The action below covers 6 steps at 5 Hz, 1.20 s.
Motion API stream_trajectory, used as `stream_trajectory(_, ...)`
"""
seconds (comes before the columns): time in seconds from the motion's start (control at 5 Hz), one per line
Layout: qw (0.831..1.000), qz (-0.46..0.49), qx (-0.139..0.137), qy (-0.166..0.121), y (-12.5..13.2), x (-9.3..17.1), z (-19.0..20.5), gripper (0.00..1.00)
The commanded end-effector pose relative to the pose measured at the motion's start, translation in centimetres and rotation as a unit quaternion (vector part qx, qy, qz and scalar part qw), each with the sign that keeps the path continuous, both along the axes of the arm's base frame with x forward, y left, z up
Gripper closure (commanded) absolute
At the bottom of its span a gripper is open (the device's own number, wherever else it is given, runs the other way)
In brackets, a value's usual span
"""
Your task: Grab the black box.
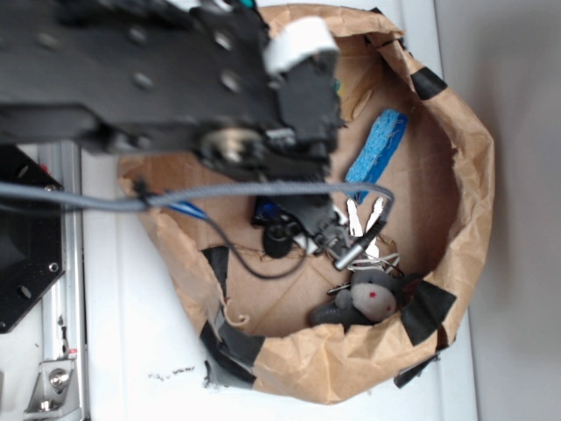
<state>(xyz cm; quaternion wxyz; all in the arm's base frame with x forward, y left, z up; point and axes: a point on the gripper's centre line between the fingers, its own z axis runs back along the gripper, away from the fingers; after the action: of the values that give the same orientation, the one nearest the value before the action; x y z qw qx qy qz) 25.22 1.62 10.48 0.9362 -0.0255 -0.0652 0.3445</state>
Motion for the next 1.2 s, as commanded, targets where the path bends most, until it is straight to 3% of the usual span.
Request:
stream_trajectory(0.0, 0.997, -0.045, 0.009, -0.055, 1.4, 2.5, -1.4, 0.00)
stream_trajectory(0.4, 0.998, -0.009, 0.036, -0.045, 2.7, 2.5, -4.0, 0.00)
stream_trajectory(1.0, 0.996, -0.047, 0.072, -0.033, 3.5, 1.0, -5.8, 0.00)
